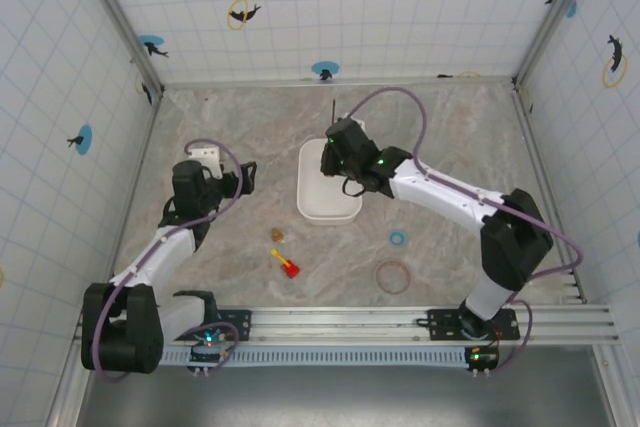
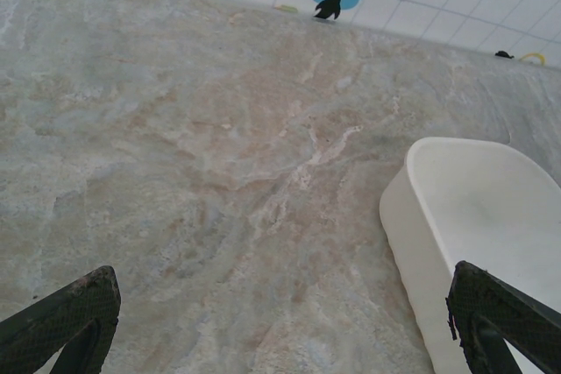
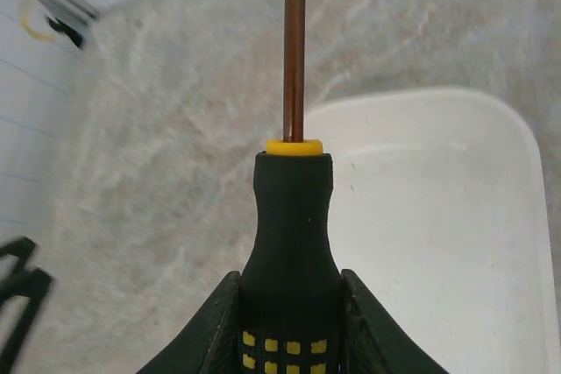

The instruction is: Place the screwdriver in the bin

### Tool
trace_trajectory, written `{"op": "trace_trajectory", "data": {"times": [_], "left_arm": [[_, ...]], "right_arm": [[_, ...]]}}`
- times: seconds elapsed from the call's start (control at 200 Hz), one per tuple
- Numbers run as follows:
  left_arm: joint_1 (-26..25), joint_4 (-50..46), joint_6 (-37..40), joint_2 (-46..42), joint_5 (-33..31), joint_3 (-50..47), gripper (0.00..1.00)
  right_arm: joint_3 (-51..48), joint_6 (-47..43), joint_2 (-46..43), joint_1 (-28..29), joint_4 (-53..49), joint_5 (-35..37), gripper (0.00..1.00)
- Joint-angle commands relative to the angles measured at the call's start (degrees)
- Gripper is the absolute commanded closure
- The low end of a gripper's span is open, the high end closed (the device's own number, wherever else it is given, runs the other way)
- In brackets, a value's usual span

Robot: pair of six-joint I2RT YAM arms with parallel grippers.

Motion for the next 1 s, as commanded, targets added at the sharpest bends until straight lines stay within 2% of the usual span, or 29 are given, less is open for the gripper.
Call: {"op": "trace_trajectory", "data": {"times": [0.0, 0.446, 0.996], "left_arm": [[-0.48, -1.17, 1.26, -0.71, -0.29, 0.37, 0.02], [-0.51, -1.95, 2.56, -2.6, -1.82, -0.44, 0.02], [-0.5, -1.49, 4.61, -2.08, -2.18, -1.45, 0.02]], "right_arm": [[3.26, 2.18, 3.23, 0.74, -3.71, -3.13, 1.0], [2.02, 4.99, 10.83, 1.23, -1.88, -6.38, 1.0], [2.97, 3.91, 15.63, 1.04, -4.13, -3.08, 1.0]]}}
